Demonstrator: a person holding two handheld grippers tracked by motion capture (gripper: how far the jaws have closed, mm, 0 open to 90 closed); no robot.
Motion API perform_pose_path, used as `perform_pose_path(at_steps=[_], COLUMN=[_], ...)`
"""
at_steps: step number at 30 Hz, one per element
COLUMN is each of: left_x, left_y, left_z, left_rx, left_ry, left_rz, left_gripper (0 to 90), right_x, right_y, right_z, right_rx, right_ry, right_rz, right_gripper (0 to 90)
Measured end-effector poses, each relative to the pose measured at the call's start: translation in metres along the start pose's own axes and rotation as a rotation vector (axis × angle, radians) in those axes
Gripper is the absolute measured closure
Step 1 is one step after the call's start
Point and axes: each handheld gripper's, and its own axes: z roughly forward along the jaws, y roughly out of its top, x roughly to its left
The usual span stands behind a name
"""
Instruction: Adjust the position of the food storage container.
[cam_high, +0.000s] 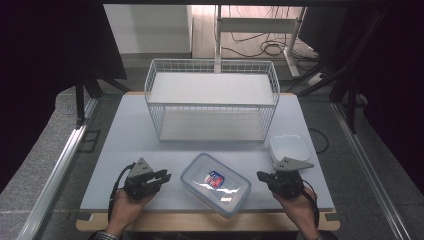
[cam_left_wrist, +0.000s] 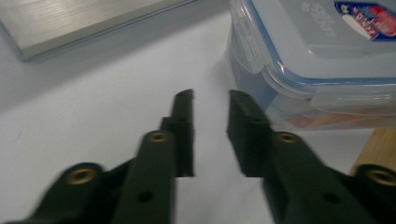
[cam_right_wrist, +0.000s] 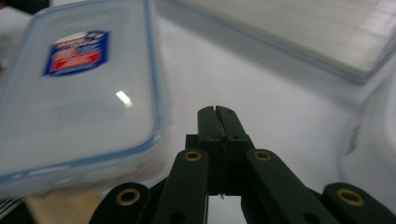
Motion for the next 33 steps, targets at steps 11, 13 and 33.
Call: perform_pose_path(at_steps=[11, 13, 33], left_x=[0.0, -0.003, -0.02], left_y=[0.011, 0.012, 0.011], left_z=[0.024, 0.03, 0.031], left_rx=[0.043, 0.055, 0.104], left_ry=[-0.035, -0.049, -0.033], left_rz=[0.017, 0.027, 0.028], left_gripper=[86.1, 86.1, 87.6], right_x=[0.029, 0.032, -0.008], right_y=[-0.021, -0.023, 0.007], right_z=[0.003, 0.006, 0.043], right_rx=[0.134, 0.149, 0.156], right_ry=[0.072, 0.087, 0.011], right_rz=[-0.007, -0.006, 0.014], right_gripper=[89.6, 89.6, 89.4])
